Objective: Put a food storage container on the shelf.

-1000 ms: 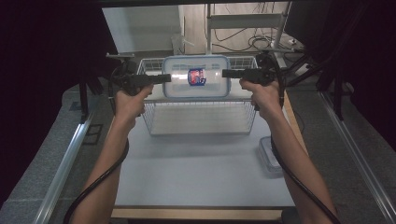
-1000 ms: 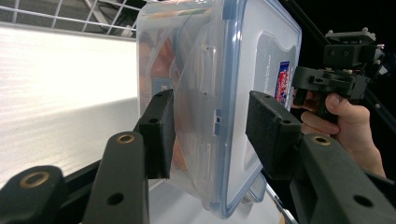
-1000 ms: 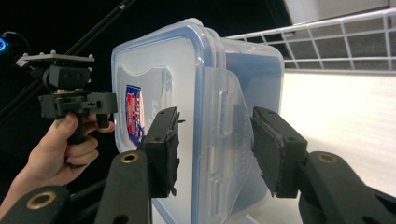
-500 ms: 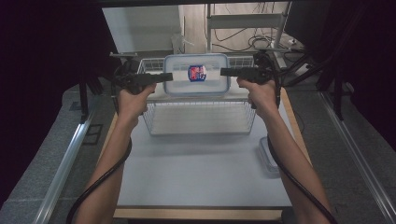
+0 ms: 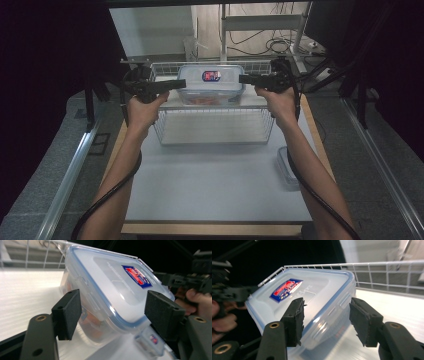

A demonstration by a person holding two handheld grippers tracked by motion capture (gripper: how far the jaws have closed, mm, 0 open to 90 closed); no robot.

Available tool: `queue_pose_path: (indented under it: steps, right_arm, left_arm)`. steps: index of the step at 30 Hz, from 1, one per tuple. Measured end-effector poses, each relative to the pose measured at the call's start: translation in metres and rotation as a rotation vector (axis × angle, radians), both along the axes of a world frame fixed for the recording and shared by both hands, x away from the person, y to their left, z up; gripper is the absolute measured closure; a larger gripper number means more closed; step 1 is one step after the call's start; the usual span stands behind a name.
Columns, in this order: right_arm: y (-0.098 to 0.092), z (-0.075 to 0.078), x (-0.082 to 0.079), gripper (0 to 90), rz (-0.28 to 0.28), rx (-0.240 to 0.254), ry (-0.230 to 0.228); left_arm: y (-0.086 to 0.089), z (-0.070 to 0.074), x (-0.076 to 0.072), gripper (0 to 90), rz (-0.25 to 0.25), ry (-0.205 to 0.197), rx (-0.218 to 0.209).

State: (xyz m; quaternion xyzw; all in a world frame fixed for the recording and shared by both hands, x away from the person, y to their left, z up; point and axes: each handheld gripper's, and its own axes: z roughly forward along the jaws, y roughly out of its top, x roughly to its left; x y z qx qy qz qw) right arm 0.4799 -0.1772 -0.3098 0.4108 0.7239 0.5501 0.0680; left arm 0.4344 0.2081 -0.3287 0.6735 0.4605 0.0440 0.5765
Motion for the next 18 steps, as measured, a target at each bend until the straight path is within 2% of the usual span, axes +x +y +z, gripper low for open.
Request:
queue_pose_path:
  steps: [2,5,9,12,15,18]
  right_arm:
    - [-0.002,0.003,-0.007,51.5,0.010,-0.022,-0.036]
    - [-0.006,0.006,-0.021,63.0,0.019,-0.073,-0.090]
    - [-0.008,0.003,-0.041,78.1,0.041,-0.101,-0.137]
    - [-0.006,-0.005,-0.056,86.1,0.080,-0.123,-0.154]
    - [0.004,-0.015,-0.063,89.3,0.117,-0.166,-0.155]
    - [0.014,-0.022,-0.063,89.4,0.134,-0.207,-0.151]
  left_arm:
    - [0.000,0.002,-0.010,28.7,-0.001,-0.059,0.056]
    - [-0.001,0.004,-0.023,31.3,-0.006,-0.104,0.124]
    - [0.002,0.000,-0.042,47.5,-0.021,-0.159,0.150]
    - [0.000,-0.008,-0.049,66.3,-0.043,-0.167,0.157]
    - [-0.006,-0.017,-0.050,81.1,-0.058,-0.163,0.177]
    - [-0.014,-0.022,-0.046,89.7,-0.063,-0.155,0.196]
